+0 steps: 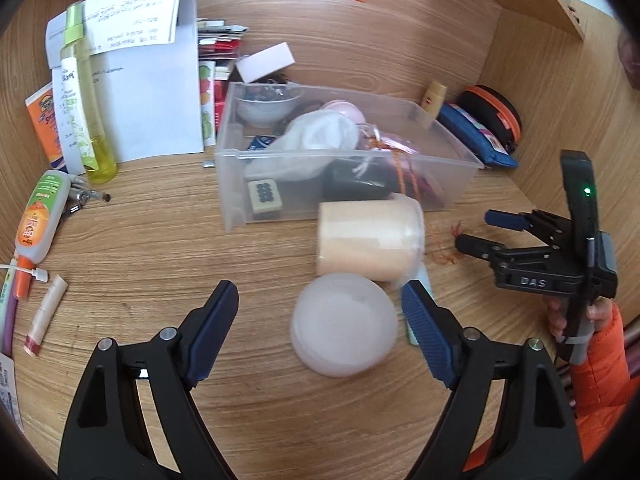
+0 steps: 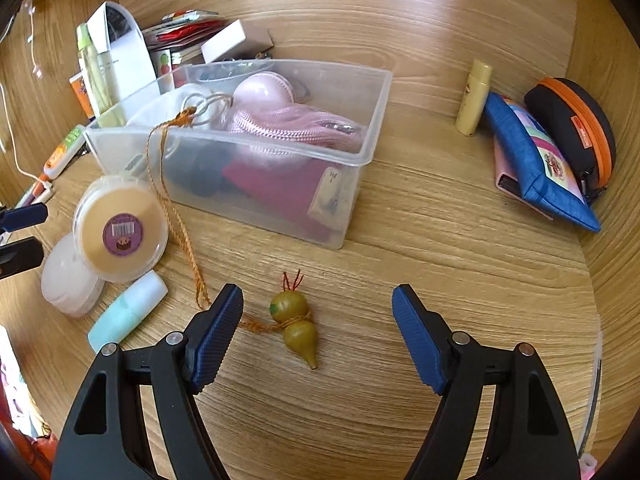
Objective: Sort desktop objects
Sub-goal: 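Grasp the white round lid with the left tool while the right tool grasps the gourd ornament, then carry the white lid and gourd ornament over the clear bin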
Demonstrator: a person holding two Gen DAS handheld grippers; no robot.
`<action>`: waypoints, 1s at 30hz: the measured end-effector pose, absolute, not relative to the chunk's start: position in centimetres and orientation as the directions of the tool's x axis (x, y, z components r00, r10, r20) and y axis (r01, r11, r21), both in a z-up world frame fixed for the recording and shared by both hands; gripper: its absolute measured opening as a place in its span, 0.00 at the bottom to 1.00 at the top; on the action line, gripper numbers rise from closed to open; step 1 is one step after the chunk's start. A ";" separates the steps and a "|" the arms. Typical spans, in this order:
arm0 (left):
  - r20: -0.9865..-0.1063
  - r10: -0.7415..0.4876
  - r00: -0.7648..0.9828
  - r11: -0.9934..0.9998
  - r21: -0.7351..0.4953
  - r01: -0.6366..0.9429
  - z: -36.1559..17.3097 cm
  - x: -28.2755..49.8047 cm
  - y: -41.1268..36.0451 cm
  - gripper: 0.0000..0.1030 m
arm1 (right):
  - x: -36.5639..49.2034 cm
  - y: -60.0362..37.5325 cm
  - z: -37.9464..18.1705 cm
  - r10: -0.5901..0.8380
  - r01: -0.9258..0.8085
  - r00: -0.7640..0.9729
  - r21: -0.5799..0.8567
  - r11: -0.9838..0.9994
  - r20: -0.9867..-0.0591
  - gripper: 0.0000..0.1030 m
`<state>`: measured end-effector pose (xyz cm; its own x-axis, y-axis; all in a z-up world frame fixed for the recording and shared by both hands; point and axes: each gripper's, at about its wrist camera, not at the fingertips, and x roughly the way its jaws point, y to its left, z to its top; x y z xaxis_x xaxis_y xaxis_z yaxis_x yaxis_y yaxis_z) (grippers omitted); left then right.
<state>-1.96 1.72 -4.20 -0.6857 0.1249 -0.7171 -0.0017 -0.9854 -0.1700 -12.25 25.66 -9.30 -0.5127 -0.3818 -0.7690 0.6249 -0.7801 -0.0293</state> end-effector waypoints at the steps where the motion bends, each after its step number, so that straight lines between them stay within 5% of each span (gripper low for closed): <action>1: -0.719 0.130 -0.683 -0.985 -0.173 -0.005 -4.3 -2.0 1.9 0.82 | -12.2 25.6 -9.3 -0.388 0.632 -0.510 -0.028 -0.774 -0.768 0.72; 7: -0.749 0.159 -0.643 -0.980 -0.199 -0.010 -5.6 -2.5 2.1 0.82 | -11.8 25.6 -9.0 -0.422 0.654 -0.493 -0.004 -0.756 -0.761 0.66; 12: -0.759 0.172 -0.628 -0.979 -0.203 -0.023 -6.2 -2.4 2.4 0.82 | -12.2 25.4 -9.4 -0.432 0.664 -0.448 0.033 -0.747 -0.783 0.41; 21: -0.785 0.227 -0.576 -0.965 -0.262 -0.024 -7.4 -3.5 2.6 0.82 | -11.9 25.1 -9.5 -0.438 0.677 -0.435 0.036 -0.735 -0.787 0.18; 26: -0.795 0.173 -0.582 -0.975 -0.221 0.013 -7.5 -3.7 2.7 0.80 | -11.9 25.4 -9.3 -0.452 0.671 -0.431 0.057 -0.739 -0.781 0.17; 30: -0.797 0.136 -0.588 -0.983 -0.182 0.019 -7.6 -3.6 3.0 0.66 | -11.5 25.5 -8.5 -0.490 0.679 -0.429 0.087 -0.729 -0.759 0.17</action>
